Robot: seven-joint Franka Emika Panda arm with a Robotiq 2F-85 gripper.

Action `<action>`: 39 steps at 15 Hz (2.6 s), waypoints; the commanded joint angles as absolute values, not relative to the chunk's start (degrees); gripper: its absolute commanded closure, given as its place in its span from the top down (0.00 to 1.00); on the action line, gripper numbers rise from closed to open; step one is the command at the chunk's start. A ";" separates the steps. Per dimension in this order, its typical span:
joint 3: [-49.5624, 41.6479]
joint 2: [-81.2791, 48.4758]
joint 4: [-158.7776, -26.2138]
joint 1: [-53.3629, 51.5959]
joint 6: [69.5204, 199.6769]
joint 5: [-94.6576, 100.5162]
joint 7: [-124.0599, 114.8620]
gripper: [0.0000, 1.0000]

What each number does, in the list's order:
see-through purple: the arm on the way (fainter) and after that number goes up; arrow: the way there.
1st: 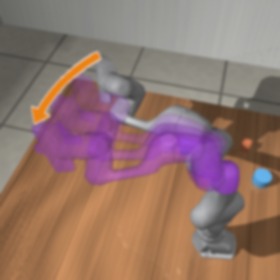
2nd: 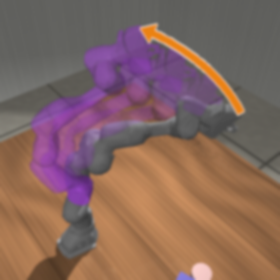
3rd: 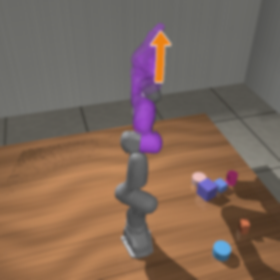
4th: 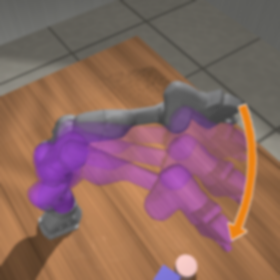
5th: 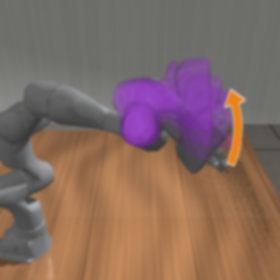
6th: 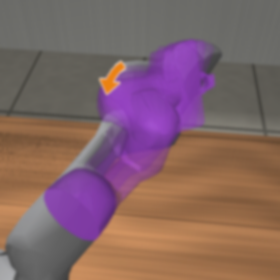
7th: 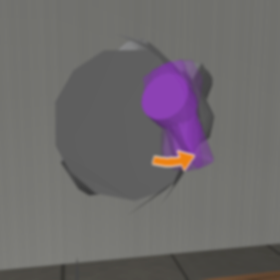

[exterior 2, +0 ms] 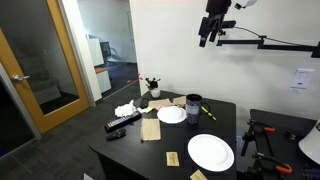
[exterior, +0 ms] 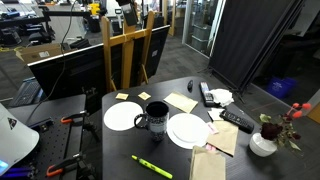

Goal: Put the pen in the mug

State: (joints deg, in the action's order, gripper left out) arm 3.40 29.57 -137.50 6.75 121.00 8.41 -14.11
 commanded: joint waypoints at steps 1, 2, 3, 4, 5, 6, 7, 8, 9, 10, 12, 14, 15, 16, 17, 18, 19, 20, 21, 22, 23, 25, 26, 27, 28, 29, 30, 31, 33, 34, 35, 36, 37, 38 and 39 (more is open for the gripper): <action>0.78 30.42 -138.49 8.88 121.58 8.97 -15.62 1.00; -0.25 30.57 -138.79 9.62 121.42 8.87 -15.47 1.00; -1.21 30.63 -139.02 10.26 121.40 8.67 -15.39 1.00; -2.28 30.59 -139.25 11.00 121.28 8.50 -15.18 1.00; -3.24 30.49 -139.52 11.65 121.28 8.33 -15.04 1.00; -4.27 30.34 -139.90 12.25 121.34 8.00 -14.84 1.00; -5.13 30.17 -140.30 12.78 121.42 7.75 -14.77 1.00; -6.08 29.92 -140.97 13.25 121.58 7.40 -14.55 1.00; -6.75 29.69 -141.45 13.75 121.58 7.23 -14.61 1.00; -7.52 29.49 -142.20 14.13 121.80 6.79 -14.63 1.00; -8.49 29.36 -143.96 14.97 122.75 6.23 -15.13 1.00; -9.13 29.23 -145.74 15.76 123.71 5.81 -15.79 1.00; -9.15 29.27 -146.78 16.28 124.42 5.88 -16.28 1.00; -9.03 29.36 -147.77 16.87 125.39 6.00 -17.02 1.00; -8.83 29.41 -148.91 17.52 126.67 6.34 -18.23 1.00; -8.83 29.44 -150.00 17.92 127.73 6.20 -18.97 1.00; -8.70 29.50 -151.27 18.41 129.03 6.35 -19.78 1.00; -8.59 29.52 -152.44 18.83 130.20 6.34 -20.67 1.00; -8.44 29.47 -153.79 19.45 131.71 6.64 -21.64 1.00; -8.35 29.30 -154.76 20.01 132.76 6.78 -22.48 1.00; -8.47 28.88 -155.83 20.55 134.23 6.73 -23.01 1.00; -8.37 27.91 -157.54 21.87 137.07 6.98 -24.46 1.00; -8.30 27.14 -158.33 22.64 138.71 7.26 -25.08 1.00; -8.14 26.36 -158.92 23.32 140.29 7.47 -25.82 1.00; -8.17 25.15 -159.52 23.92 142.18 7.52 -26.07 1.00; -8.13 24.01 -159.98 24.51 143.88 7.61 -26.59 1.00; -8.26 21.86 -159.19 24.80 145.23 7.46 -26.52 1.00; -8.31 20.47 -159.54 25.24 147.00 7.59 -26.57 1.00; -8.70 17.46 -159.60 25.67 150.08 7.49 -26.39 1.00; -8.80 15.54 -159.25 25.83 151.64 7.51 -26.52 1.00; -8.94 13.64 -158.81 25.85 152.98 7.41 -26.57 1.00; -9.11 11.80 -158.24 25.73 154.23 7.32 -26.46 1.00; -9.20 10.33 -158.04 25.48 155.51 7.19 -26.68 1.00; -9.42 8.34 -157.36 25.09 156.88 6.98 -26.64 1.00; -9.61 7.06 -157.10 24.60 158.03 6.60 -26.66 1.00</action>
State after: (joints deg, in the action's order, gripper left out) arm -9.34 12.14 -159.09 25.28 154.64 6.92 -25.00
